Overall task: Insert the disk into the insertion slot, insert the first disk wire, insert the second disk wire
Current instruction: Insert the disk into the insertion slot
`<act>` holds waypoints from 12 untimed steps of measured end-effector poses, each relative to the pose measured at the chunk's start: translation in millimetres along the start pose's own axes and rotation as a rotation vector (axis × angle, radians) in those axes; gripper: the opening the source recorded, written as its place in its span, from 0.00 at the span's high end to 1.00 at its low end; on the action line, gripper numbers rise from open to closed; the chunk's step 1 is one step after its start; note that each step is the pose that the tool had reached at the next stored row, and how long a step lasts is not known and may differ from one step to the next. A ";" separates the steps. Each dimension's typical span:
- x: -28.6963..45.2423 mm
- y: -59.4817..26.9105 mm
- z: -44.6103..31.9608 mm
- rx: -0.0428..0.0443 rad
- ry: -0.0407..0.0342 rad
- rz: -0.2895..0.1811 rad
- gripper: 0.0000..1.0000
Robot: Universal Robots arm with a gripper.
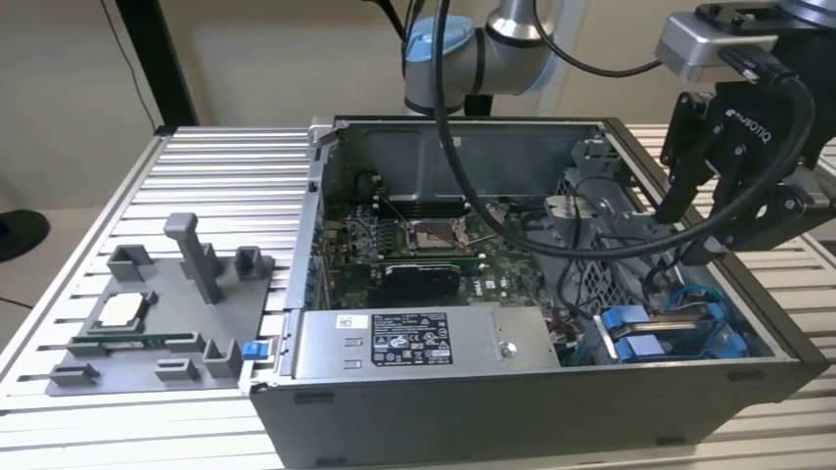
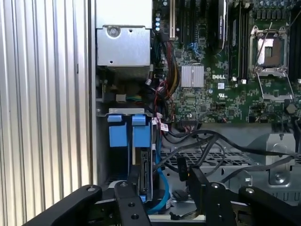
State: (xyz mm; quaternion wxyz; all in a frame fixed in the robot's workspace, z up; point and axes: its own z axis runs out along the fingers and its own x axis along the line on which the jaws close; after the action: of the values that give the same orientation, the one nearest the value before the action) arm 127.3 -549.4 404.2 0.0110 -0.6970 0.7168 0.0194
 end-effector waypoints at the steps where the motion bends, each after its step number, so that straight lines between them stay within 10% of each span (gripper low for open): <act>1: -1.9 0.2 1.8 0.0022 0.0001 0.000 0.00; 12: -6.8 0.5 8.9 0.0036 0.0000 0.000 0.00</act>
State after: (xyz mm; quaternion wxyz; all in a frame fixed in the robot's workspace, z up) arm 126.9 -542.2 395.6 0.0123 -0.6970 0.7167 0.0181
